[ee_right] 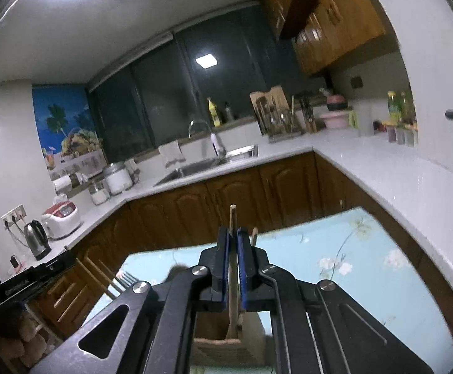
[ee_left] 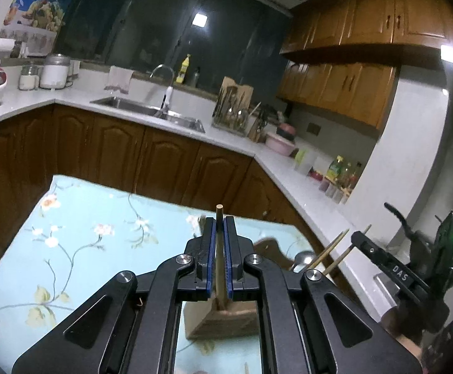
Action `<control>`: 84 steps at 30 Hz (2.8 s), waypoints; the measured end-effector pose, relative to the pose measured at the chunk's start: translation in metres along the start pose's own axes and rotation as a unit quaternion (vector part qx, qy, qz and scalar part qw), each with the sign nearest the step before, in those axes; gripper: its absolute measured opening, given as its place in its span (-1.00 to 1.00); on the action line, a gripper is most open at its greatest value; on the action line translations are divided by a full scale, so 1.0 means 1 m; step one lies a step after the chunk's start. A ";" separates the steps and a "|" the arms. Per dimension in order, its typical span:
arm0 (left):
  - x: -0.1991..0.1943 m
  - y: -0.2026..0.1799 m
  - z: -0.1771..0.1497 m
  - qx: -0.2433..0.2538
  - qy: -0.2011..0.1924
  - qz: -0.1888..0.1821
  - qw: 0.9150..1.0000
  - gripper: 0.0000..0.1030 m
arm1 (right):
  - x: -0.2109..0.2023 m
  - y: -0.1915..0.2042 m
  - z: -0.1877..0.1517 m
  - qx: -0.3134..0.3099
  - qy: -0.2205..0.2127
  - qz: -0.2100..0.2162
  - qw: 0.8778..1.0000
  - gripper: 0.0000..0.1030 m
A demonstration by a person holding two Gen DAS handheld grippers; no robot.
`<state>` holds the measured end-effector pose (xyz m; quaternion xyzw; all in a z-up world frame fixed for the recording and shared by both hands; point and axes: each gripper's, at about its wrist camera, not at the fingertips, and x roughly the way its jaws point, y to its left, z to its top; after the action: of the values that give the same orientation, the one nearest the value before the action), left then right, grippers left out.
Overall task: Organize utensils
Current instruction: 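Open both tools to drop the wooden chopsticks into the holder, then move both open tools back down to the remaining chopsticks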
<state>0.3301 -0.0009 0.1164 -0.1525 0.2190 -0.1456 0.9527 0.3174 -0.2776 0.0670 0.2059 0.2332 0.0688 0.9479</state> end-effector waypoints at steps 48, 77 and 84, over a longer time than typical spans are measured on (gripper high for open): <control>-0.115 0.021 -0.066 -0.011 0.014 0.086 0.996 0.96 | -0.128 0.008 -0.044 -0.029 -0.029 0.006 0.999 0.96; -0.072 0.022 -0.170 0.014 0.199 0.093 0.975 0.90 | -0.117 -0.040 -0.153 0.007 0.126 -0.060 0.990 0.95; -0.036 0.008 -0.176 0.035 0.245 0.076 0.966 0.37 | -0.081 -0.076 -0.146 0.018 0.174 -0.097 0.980 0.30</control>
<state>0.2198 -0.0210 -0.0238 -0.0618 0.4519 -0.1130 0.8827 0.1798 -0.3131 -0.0490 0.1845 0.4150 0.0075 0.8909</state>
